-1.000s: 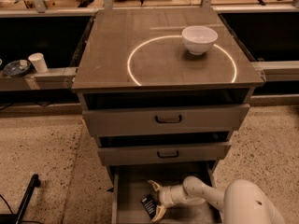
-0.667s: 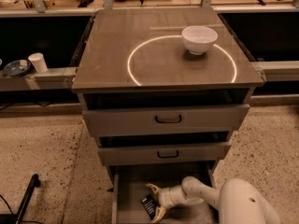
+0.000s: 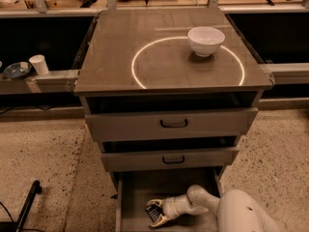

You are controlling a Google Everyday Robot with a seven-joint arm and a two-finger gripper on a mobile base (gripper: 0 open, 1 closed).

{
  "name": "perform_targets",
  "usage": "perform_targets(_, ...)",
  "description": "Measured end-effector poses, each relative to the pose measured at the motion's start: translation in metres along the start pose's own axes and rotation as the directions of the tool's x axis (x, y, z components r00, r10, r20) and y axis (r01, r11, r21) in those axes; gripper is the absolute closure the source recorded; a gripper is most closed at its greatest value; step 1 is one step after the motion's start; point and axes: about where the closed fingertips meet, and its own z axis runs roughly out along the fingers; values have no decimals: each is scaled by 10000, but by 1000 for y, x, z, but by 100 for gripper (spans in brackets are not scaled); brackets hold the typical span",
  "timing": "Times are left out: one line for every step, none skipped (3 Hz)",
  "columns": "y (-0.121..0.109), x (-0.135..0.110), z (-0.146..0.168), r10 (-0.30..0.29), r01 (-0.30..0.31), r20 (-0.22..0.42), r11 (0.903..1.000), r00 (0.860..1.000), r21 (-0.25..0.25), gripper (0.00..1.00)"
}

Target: Pick rxbar blueberry from bottom drawer and place on counter

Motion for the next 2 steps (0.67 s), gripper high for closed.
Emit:
perform_targets(5,5,2,108,-108,-8,9999,9999,-86,64)
perform_targets(4,1,0,107,-107,-8,9999,9999,-86,79)
